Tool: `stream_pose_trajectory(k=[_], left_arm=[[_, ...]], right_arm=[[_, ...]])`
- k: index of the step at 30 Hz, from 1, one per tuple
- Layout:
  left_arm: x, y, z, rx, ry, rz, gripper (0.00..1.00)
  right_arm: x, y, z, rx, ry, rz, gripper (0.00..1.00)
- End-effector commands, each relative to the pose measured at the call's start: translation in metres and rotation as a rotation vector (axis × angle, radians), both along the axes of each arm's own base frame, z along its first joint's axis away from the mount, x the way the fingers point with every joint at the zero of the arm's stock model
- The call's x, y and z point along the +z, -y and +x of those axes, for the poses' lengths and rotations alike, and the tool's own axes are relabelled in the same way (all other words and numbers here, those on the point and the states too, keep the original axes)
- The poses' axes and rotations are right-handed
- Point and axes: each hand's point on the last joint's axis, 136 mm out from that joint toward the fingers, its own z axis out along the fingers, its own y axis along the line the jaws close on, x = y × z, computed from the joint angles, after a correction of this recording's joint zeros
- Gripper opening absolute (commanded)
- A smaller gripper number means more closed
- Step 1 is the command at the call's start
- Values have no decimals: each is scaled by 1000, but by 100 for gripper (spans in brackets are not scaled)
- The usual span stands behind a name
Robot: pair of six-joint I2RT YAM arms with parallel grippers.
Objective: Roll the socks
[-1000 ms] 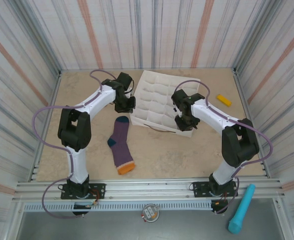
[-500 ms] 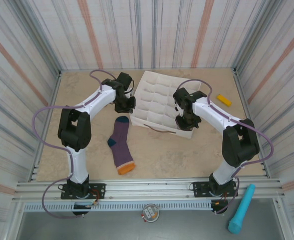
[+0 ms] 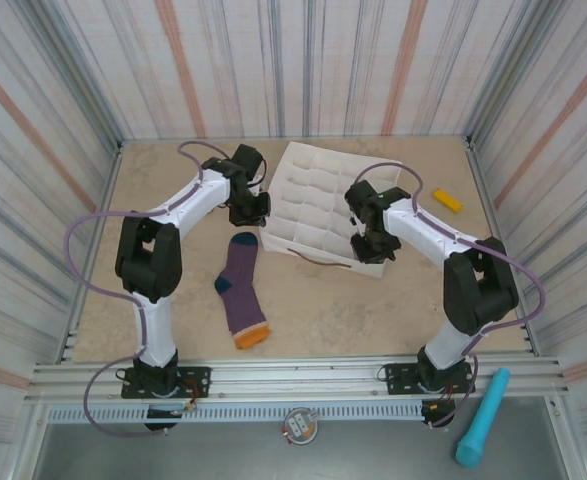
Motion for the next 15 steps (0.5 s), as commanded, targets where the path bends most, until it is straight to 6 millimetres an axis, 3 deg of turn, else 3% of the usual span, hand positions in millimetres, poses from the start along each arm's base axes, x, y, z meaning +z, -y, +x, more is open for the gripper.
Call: stream_pose_trajectory(k=[1, 5, 8, 15], left_arm=[[0, 4, 8, 60, -20, -51, 0], [0, 3, 9, 71, -24, -56, 0], [1, 2, 10, 76, -27, -63, 0], [2, 1, 10, 78, -27, -65, 0]], right_arm=[[-23, 7, -9, -56, 0, -60, 11], [-29, 16, -2, -99, 113, -153, 16], [-32, 9, -3, -113, 131, -106, 31], [0, -3, -6, -89, 115, 24, 46]])
